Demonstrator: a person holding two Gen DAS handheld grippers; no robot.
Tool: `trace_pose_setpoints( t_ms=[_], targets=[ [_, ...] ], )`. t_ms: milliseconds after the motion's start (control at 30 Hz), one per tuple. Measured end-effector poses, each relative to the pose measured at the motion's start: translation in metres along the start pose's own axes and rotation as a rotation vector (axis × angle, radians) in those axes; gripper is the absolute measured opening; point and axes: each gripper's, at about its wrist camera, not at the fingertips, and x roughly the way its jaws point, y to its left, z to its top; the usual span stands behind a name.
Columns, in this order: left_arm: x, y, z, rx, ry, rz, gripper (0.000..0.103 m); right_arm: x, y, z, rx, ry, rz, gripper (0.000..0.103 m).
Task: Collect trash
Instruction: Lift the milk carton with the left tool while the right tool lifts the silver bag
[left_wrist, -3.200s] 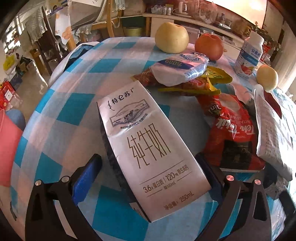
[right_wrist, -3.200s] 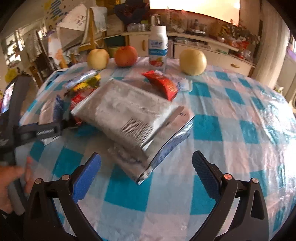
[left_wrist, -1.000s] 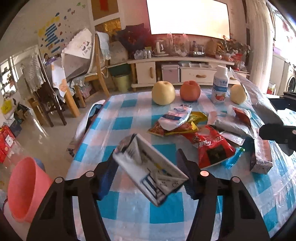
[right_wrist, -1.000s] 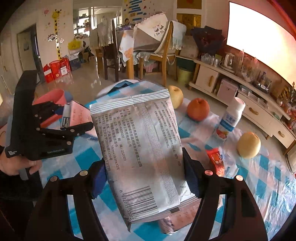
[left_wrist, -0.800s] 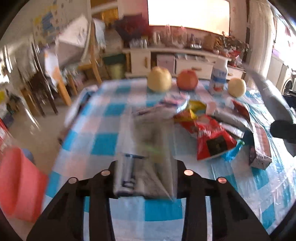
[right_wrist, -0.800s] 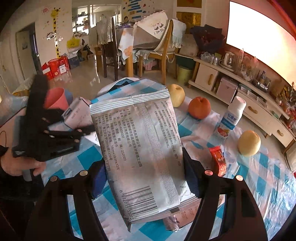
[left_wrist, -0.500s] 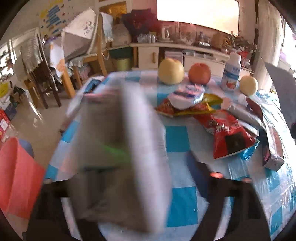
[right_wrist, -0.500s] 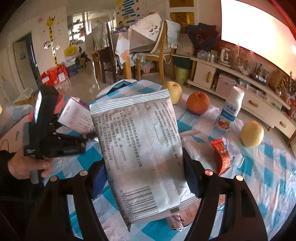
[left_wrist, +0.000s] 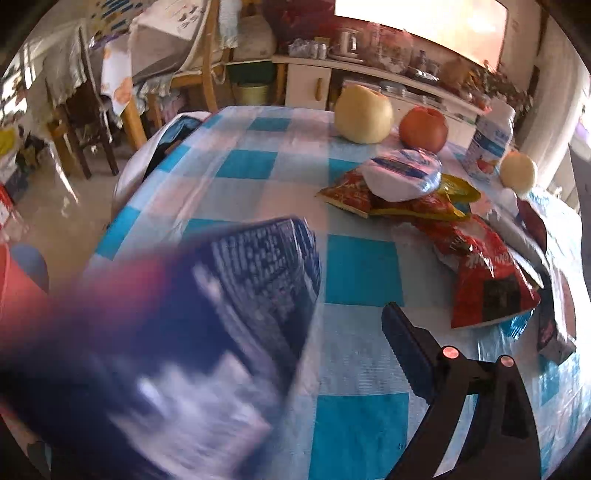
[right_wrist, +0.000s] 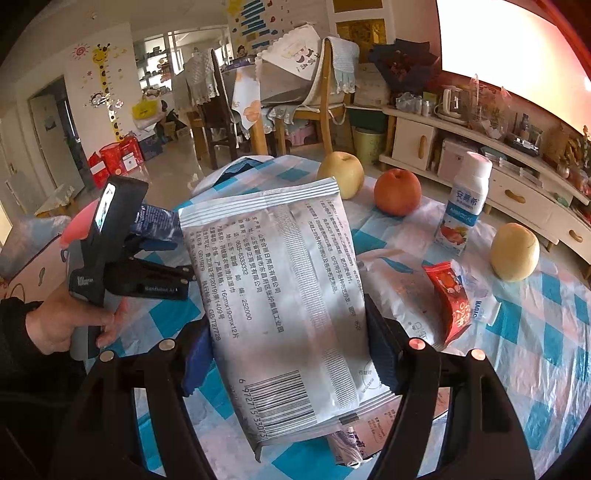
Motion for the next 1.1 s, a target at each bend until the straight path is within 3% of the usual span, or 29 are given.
trace_pose_setpoints(
  t_ms=[267,367,667,700,733,767,1100],
  targets=[
    [-0.043,0.0,-0.004,0.003,-0.121,-0.067,0.094,0.001,0.0,0.0,0.001,0.0,0.0,0.072],
    [-0.052,-0.004,-0.005,0.029,-0.151,-0.041,0.094,0.001,0.001,-0.001,0.002,0.002,0.0,0.072],
    [-0.005,-0.01,-0.007,0.086,-0.003,0.037,0.094,0.005,-0.001,-0.007,0.008,0.005,0.003,0.072],
    [-0.004,-0.009,-0.007,0.086,0.001,0.036,0.091,0.005,-0.002,-0.005,0.008,0.006,0.004,0.072],
    [-0.004,-0.008,-0.007,0.086,0.005,0.043,0.07,0.006,-0.001,-0.006,0.008,0.007,0.002,0.072],
    [-0.003,-0.007,-0.008,0.086,0.011,0.047,0.067,0.005,-0.002,-0.005,0.005,0.011,0.0,0.072],
    [-0.018,-0.007,-0.011,0.084,-0.017,0.011,0.065,0.006,-0.004,-0.002,0.012,0.007,0.001,0.072]
  ],
)
